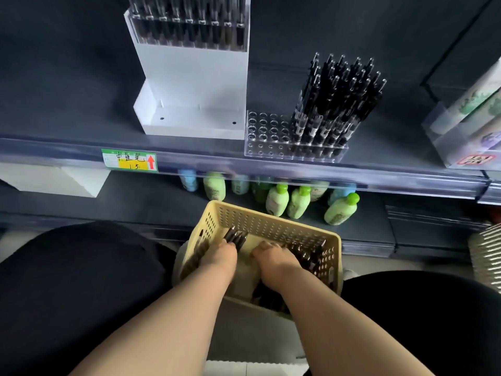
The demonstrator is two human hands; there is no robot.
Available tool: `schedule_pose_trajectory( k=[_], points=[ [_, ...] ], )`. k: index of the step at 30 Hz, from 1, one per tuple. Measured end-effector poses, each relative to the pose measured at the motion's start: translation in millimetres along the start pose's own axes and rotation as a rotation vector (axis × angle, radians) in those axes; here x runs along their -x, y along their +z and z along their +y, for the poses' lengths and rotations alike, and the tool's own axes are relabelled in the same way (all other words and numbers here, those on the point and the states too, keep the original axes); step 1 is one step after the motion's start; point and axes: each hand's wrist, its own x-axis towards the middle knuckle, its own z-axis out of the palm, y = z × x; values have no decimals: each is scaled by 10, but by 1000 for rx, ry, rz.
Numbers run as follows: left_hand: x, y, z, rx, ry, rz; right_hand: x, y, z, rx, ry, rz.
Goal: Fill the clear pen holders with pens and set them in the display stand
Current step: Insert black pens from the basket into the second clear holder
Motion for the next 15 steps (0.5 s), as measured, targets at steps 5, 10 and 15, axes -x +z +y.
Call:
schedule_pose_trajectory(
  k=[5,10,15],
  points=[
    [-30,-39,54,-148,-62,1,-199,82,-107,-9,-83,5],
    [-63,-77,153,-170,-158,-22,-373,141,-146,28,-107,92],
    [-55,-37,128,-237,-175,-28,-445,179,-115,258,-95,42]
  ],
)
